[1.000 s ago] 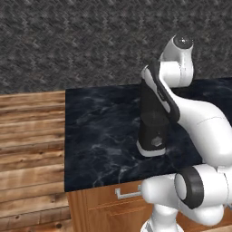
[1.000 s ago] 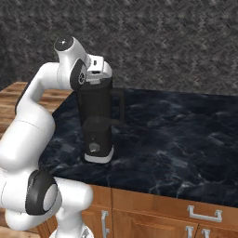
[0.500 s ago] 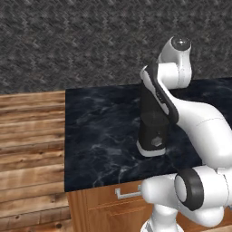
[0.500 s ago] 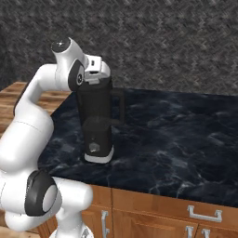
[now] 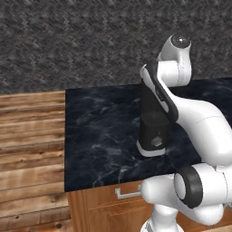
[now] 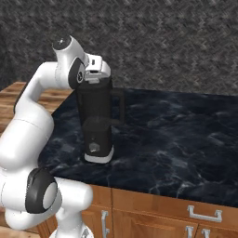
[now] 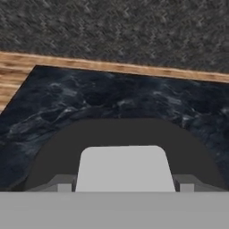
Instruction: Close the lid blender by securely placing the lid on top.
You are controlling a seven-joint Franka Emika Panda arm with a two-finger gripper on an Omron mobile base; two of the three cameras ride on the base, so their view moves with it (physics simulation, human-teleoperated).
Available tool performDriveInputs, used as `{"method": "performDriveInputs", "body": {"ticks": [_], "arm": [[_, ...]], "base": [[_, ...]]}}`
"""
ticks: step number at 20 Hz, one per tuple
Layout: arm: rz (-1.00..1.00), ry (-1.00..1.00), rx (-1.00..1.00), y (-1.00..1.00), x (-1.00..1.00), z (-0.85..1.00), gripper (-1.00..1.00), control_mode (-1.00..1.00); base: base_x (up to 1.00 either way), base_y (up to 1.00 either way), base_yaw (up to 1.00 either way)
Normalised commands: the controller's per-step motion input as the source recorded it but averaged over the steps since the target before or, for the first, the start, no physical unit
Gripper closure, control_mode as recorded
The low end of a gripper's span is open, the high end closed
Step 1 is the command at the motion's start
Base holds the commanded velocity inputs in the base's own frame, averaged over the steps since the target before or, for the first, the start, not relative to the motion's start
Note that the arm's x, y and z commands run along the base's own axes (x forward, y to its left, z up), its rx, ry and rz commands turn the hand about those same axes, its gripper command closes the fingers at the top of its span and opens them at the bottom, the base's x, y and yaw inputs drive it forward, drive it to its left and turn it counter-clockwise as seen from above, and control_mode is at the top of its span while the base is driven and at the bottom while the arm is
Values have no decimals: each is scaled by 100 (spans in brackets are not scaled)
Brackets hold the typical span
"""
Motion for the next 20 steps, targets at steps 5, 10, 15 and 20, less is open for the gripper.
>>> {"method": "performDriveInputs", "body": {"ticks": [5,10,15,20], "arm": [[-10,1,8,0,0,0,100,-100],[-8,0,12,-2,-2,0,100,-100],[-4,0,9,-2,0,-14,100,-100],[-1,3,3,0,0,-37,-100,-100]], "base": [[0,0,0],[0,0,0],[0,0,0],[0,0,0]]}}
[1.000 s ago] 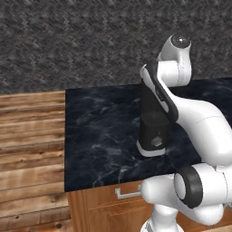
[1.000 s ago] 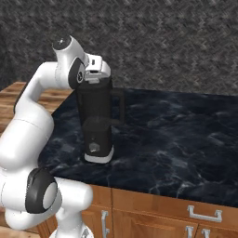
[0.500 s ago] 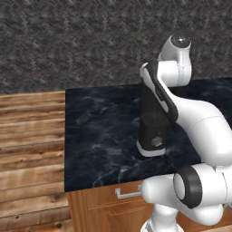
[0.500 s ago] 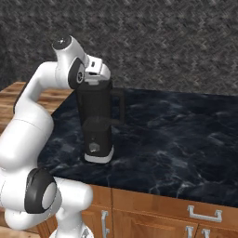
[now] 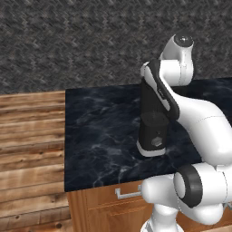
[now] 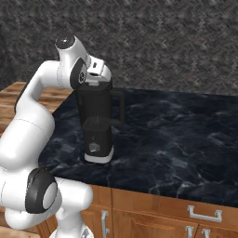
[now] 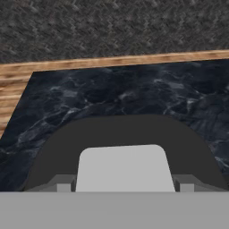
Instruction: Close the lid blender by securely placing the lid on top.
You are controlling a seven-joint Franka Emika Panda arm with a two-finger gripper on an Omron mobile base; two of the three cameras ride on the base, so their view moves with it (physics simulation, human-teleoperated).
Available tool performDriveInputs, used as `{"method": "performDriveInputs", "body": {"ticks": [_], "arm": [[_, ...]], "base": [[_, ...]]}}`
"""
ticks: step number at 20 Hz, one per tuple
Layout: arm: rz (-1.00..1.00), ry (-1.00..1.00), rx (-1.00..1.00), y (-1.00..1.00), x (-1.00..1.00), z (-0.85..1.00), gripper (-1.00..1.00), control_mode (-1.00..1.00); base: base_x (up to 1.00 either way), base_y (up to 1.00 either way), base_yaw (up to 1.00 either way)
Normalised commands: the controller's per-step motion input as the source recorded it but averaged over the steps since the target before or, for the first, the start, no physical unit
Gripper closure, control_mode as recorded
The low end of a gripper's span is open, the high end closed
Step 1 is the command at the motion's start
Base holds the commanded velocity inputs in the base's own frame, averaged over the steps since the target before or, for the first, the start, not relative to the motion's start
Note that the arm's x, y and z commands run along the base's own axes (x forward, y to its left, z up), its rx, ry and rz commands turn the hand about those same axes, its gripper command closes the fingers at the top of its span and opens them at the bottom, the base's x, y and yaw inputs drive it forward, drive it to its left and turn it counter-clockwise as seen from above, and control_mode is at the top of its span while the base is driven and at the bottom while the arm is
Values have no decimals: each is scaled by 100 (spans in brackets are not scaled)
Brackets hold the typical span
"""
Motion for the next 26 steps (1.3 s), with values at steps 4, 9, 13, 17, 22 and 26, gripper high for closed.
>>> {"method": "performDriveInputs", "body": {"ticks": [4,9,13,17,22,26], "arm": [[0,1,0,1,0,-26,-100,-100],[0,-1,2,0,0,-11,-100,-100],[0,-11,2,0,-7,0,-100,-100],[0,-18,2,0,-16,2,-100,-100],[0,-21,0,-3,-28,21,-100,-100],[-1,-17,0,-7,-45,37,-100,-100]], "base": [[0,0,0],[0,0,0],[0,0,0],[0,0,0],[0,0,0],[0,0,0]]}}
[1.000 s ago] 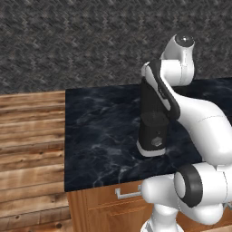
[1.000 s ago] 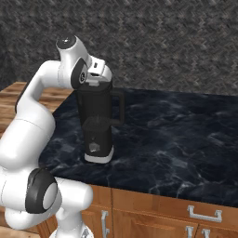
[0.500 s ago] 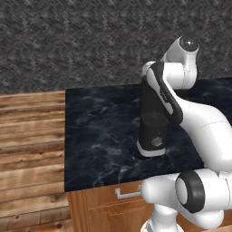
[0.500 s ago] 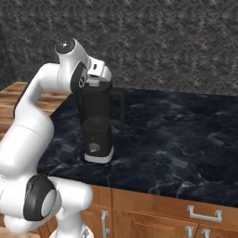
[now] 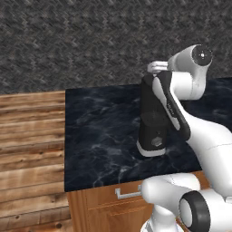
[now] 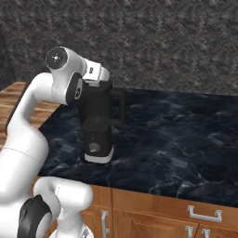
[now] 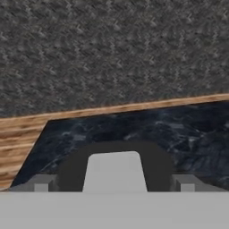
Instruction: Close the lid blender by securely placing the lid on top.
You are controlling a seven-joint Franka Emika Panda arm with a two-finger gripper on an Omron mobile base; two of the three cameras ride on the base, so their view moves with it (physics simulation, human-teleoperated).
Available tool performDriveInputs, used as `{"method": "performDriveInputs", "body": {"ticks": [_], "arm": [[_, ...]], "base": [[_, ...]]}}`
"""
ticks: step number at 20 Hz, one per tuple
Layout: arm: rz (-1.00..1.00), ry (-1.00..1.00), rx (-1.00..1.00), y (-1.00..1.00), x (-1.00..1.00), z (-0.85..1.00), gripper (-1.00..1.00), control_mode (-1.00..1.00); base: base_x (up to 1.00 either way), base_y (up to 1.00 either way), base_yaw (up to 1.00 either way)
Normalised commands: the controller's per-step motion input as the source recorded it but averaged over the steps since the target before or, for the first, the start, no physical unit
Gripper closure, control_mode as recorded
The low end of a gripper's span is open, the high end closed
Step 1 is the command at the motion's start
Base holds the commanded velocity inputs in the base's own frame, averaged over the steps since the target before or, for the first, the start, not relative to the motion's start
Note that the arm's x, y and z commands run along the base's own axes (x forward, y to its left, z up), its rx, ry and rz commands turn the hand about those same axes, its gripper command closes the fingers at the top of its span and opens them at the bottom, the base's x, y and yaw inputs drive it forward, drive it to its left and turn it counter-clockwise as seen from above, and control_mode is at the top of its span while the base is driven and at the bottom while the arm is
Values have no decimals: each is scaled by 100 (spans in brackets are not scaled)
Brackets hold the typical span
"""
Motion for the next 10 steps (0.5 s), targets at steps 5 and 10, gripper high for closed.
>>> {"method": "performDriveInputs", "body": {"ticks": [5,10], "arm": [[-2,-16,2,-14,-79,16,-100,-100],[-3,-18,4,-24,-99,0,-100,-100]], "base": [[0,0,0],[0,0,0]]}}
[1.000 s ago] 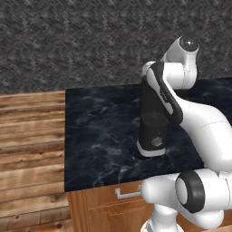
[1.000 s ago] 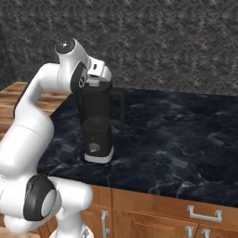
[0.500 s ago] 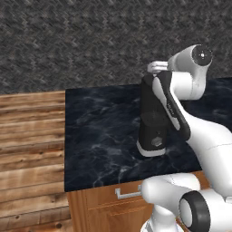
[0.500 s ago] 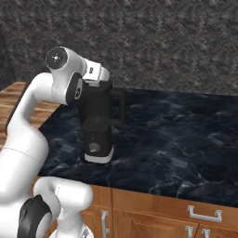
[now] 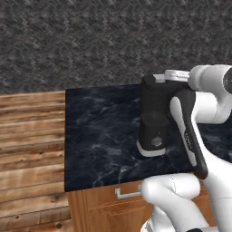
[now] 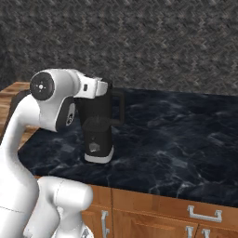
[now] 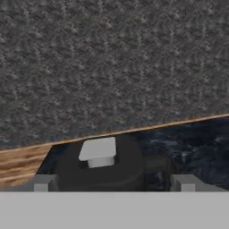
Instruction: Close the lid blender by securely placing the lid on top.
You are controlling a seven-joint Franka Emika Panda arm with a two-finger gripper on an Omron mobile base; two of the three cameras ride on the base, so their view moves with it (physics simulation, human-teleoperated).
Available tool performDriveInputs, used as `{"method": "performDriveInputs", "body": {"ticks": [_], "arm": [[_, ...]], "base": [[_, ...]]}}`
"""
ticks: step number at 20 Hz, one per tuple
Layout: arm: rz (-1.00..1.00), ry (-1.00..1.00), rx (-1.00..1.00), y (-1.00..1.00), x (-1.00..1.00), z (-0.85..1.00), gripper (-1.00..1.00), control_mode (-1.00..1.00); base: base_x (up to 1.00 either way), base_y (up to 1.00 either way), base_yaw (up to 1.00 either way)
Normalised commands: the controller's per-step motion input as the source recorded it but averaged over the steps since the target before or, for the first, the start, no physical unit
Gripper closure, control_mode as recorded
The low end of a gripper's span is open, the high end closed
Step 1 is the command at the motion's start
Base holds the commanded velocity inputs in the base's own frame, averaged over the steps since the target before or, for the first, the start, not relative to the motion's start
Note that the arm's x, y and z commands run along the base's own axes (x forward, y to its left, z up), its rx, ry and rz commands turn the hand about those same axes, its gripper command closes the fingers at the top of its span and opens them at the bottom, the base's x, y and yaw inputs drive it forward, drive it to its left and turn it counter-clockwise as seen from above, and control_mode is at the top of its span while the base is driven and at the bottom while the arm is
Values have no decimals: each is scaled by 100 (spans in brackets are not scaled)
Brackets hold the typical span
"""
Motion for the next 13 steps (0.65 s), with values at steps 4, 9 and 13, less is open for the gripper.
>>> {"method": "performDriveInputs", "body": {"ticks": [4,9,13], "arm": [[-4,-19,6,-25,-100,0,-100,-100],[-3,-7,4,-18,-61,0,-100,-100],[0,0,0,0,0,0,-100,-100]], "base": [[0,0,0],[0,0,0],[0,0,0]]}}
